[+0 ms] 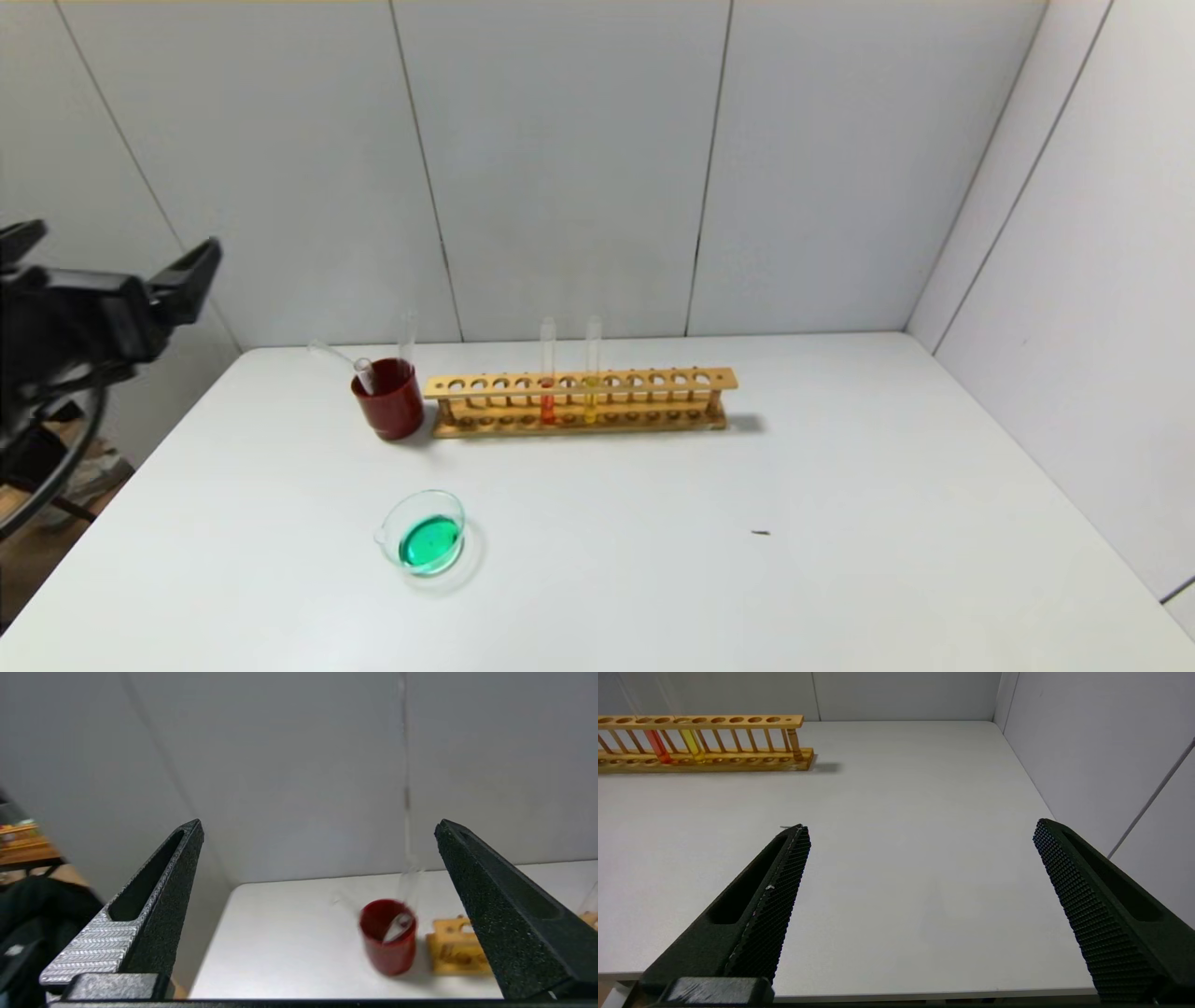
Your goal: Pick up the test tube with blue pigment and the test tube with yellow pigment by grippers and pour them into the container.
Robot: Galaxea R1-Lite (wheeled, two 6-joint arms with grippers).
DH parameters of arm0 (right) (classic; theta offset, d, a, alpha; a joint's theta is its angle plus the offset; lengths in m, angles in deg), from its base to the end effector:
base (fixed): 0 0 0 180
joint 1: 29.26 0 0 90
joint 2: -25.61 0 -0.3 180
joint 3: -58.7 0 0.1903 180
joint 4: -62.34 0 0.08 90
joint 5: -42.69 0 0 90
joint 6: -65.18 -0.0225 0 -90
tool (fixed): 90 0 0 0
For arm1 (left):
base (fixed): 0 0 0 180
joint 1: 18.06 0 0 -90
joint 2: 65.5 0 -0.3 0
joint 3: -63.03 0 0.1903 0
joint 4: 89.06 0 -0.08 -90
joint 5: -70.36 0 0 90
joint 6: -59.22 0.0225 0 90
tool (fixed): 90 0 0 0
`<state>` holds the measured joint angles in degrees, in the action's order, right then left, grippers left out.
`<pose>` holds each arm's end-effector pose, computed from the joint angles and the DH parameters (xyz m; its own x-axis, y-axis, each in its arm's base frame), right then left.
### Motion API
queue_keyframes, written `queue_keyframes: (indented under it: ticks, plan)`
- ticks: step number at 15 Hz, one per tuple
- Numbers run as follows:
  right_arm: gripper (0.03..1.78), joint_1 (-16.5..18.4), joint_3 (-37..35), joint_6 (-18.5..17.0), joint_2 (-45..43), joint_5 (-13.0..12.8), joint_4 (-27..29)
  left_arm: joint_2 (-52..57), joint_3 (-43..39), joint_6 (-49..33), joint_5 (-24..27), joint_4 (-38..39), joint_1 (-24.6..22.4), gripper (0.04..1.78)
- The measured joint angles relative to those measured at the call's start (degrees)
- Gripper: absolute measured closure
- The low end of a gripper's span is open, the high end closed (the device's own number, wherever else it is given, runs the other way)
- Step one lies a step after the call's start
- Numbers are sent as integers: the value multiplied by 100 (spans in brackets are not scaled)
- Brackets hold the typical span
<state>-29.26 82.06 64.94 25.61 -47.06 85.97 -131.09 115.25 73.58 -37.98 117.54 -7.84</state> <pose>-0.0228 0.0001 0.0750 1.0000 0.0044 -0.0047 -0.0043 1.0000 0.0042 0.1586 -0.0214 0.2524 0.9652 0.1457 0.2172 -0.1847 0.9677 0.1717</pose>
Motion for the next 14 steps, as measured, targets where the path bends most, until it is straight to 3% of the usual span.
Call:
queue_keyframes:
  ticks: [4, 8, 11, 14]
  plan:
    - [6, 0, 0, -2, 0, 0, 0, 2643, -1014, 55, 93, -1017, -589, 8]
    - [6, 0, 0, 0, 0, 0, -2, 5108, -1384, 73, 558, -2715, -907, 8]
    - [6, 0, 0, -2, 0, -2, 0, 6127, -1783, 0, 907, -4006, -995, 8]
    - [6, 0, 0, -2, 0, 0, -2, 6455, -2669, -130, 1108, -4157, -1024, 8]
